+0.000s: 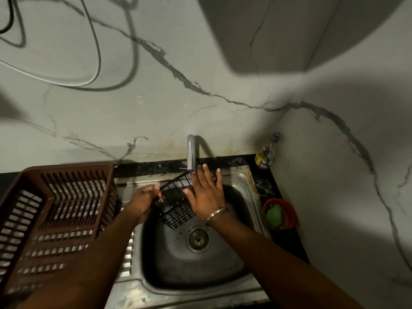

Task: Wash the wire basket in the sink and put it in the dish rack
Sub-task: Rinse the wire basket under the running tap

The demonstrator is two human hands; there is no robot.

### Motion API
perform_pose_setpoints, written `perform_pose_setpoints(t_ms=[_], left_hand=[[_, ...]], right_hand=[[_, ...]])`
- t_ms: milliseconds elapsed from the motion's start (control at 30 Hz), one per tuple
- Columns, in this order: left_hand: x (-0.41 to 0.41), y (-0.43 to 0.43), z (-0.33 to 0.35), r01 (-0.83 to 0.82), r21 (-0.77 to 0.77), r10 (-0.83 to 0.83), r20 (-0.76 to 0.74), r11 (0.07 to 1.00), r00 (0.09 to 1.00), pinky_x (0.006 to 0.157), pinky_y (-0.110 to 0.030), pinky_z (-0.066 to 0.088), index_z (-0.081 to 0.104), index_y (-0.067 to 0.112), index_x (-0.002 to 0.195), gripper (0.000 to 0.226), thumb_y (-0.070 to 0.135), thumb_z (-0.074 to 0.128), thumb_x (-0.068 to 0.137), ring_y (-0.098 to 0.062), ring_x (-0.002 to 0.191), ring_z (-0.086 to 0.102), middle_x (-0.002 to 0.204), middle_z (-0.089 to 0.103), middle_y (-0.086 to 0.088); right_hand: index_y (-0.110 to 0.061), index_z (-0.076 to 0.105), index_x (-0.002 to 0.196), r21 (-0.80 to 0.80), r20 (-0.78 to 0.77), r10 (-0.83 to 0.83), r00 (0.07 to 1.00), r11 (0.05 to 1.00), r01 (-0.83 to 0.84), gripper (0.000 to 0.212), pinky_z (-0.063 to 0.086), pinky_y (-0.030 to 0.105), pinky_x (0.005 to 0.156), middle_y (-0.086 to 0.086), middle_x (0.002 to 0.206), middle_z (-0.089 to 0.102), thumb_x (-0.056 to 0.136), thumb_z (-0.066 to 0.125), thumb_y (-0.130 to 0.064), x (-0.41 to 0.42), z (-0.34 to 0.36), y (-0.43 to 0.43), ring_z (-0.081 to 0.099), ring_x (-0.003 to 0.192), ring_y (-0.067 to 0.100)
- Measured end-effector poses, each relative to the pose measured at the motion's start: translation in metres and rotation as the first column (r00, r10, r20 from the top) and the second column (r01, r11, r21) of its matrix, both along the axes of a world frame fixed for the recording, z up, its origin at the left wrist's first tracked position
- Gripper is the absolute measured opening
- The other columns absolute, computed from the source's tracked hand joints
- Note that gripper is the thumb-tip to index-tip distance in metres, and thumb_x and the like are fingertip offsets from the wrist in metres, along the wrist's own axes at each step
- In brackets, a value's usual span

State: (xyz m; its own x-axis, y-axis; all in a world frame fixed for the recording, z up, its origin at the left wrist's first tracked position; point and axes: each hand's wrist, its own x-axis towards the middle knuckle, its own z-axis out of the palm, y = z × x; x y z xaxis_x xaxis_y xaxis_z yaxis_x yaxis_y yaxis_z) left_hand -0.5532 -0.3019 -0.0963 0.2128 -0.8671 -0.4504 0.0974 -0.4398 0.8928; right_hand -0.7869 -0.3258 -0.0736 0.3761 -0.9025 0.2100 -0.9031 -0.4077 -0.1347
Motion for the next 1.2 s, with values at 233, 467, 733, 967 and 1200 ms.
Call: perform_pose_setpoints(t_ms=[233,467,733,967,1200], left_hand=[[0.001,0.016,-0.018,-0.043,-0.001,0.043,-0.046,0.999,0.998,0.064,-0.034,0.046,0.063,0.007,0.076,0.040,0.024,0.052,0.111,-0.021,0.062,0.051,0.071,0.058,-0.012],[0.009,0.041,-0.039,-0.025,-0.002,0.024,-0.096,1.000,0.995,0.072,-0.036,0.044,0.059,0.006,0.077,0.040,0.026,0.049,0.110,-0.022,0.068,0.052,0.069,0.059,-0.010],[-0.007,0.028,-0.010,0.205,0.005,-0.203,0.174,0.979,0.964,0.086,-0.038,0.054,0.073,0.000,0.086,0.044,0.028,0.052,0.112,-0.029,0.083,0.068,0.087,0.077,-0.018],[-0.057,-0.001,0.027,0.259,-0.087,-0.252,0.082,0.962,0.964,0.067,-0.028,0.053,0.071,0.011,0.106,0.035,0.035,0.047,0.114,-0.017,0.072,0.065,0.087,0.074,-0.011],[-0.060,0.006,0.017,0.037,-0.068,-0.039,-0.036,0.997,0.999,0.069,-0.033,0.053,0.065,0.010,0.089,0.037,0.032,0.046,0.114,-0.019,0.066,0.059,0.070,0.063,-0.008]], right_hand=[[-0.024,0.051,0.140,0.141,0.279,-0.267,0.922,0.962,0.235,0.056,0.042,0.047,0.109,0.006,0.149,0.047,0.092,0.057,-0.053,0.004,0.014,-0.016,0.041,0.140,0.027],[-0.025,0.070,0.099,0.386,0.271,-0.467,0.842,0.854,0.349,0.045,0.051,0.044,0.093,0.004,0.124,0.051,0.071,0.081,-0.059,0.013,0.029,-0.035,0.051,0.116,0.028],[-0.019,0.072,0.106,0.300,0.218,-0.329,0.919,0.918,0.258,0.052,0.053,0.047,0.089,0.008,0.132,0.041,0.083,0.068,-0.066,0.015,0.034,-0.034,0.042,0.121,0.030],[-0.017,0.071,0.112,0.136,0.175,-0.161,0.971,0.981,0.138,0.037,0.050,0.047,0.095,0.012,0.128,0.045,0.091,0.067,-0.047,0.033,0.034,-0.015,0.045,0.114,0.031],[-0.020,0.057,0.134,0.239,0.502,-0.149,0.852,0.971,0.029,0.035,0.042,0.047,0.111,0.006,0.138,0.062,0.104,0.048,-0.037,0.014,0.019,-0.003,0.053,0.130,0.025]])
